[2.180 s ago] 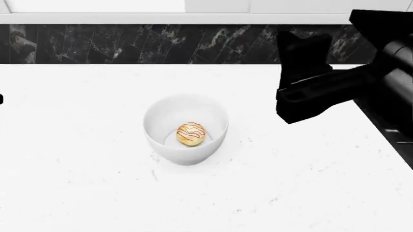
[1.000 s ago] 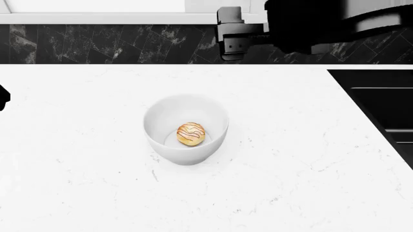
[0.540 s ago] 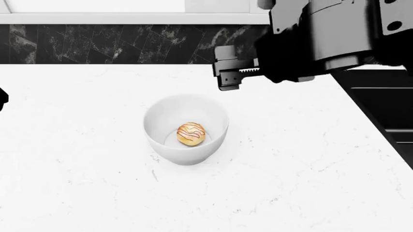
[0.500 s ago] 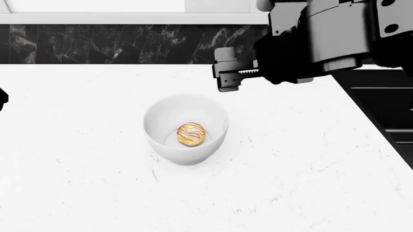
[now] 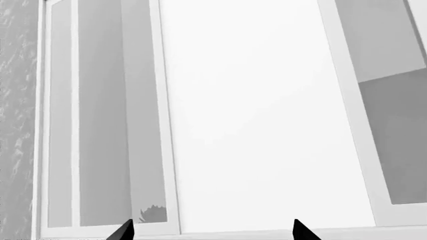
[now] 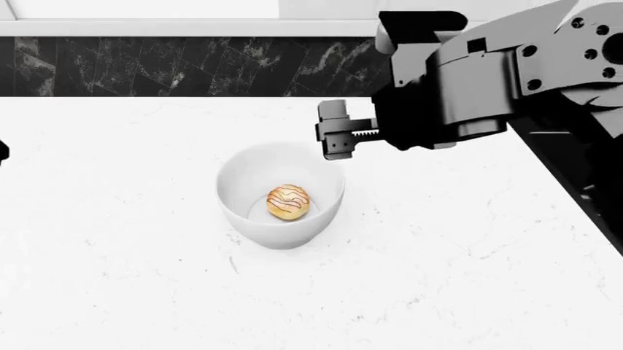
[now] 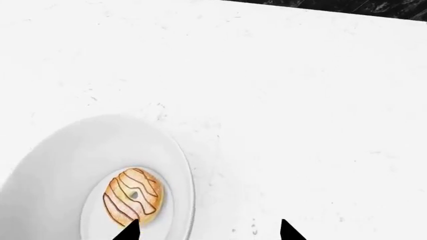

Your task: Pick up the bowl with donut and place it on the tray. Pick up the cupcake and place it on the tray.

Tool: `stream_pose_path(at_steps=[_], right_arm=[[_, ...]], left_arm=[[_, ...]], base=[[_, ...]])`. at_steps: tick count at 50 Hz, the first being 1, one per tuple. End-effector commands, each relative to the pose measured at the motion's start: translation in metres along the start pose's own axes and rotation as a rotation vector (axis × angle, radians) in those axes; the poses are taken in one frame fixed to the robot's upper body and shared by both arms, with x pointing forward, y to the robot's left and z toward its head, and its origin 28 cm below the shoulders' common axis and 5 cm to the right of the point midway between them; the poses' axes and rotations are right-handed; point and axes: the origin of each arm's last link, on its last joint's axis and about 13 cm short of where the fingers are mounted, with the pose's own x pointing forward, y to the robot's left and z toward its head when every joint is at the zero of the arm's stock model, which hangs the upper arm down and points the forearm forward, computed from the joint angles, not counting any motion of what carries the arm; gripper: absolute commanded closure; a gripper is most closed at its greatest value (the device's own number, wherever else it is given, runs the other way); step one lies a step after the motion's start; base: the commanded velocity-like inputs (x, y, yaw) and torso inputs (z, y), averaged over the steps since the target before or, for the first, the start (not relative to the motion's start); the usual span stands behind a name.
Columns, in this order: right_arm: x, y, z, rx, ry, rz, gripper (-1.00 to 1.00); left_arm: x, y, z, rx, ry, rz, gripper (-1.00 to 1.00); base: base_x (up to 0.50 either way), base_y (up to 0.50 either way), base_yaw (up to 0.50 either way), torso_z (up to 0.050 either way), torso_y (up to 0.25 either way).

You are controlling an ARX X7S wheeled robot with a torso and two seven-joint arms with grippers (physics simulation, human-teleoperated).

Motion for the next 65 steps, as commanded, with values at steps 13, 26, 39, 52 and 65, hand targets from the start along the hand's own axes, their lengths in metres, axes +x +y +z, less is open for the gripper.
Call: stream_pose_path(at_steps=[13, 26, 39, 52, 65], right_arm=[[0.013, 0.014, -0.002, -0.001, 0.017, 0.065, -1.00], [0.039, 0.017, -0.013, -0.005, 0.065, 0.082, -1.00], [0.052, 0.017, -0.018, -0.023, 0.102, 0.074, -1.00], [0.063, 0.007, -0.025, -0.001, 0.136, 0.014, -1.00], [0.070, 0.010, -0.029, -0.021, 0.134, 0.064, -1.00]], left_arm=[[-0.004, 0.004, -0.004, -0.007, 0.004, 0.011, -1.00], [-0.005, 0.005, -0.005, -0.010, 0.008, 0.017, -1.00], [-0.005, 0.005, -0.008, -0.015, 0.011, 0.020, -1.00], [-0.005, 0.005, -0.008, -0.016, 0.011, 0.018, -1.00], [-0.004, 0.004, -0.010, -0.018, 0.013, 0.018, -1.00]], base=[[0.00, 0.00, 0.00, 0.000, 0.000], [0.00, 0.00, 0.00, 0.000, 0.000], [0.00, 0.00, 0.00, 0.000, 0.000], [0.00, 0.00, 0.00, 0.000, 0.000], [0.00, 0.00, 0.00, 0.000, 0.000]])
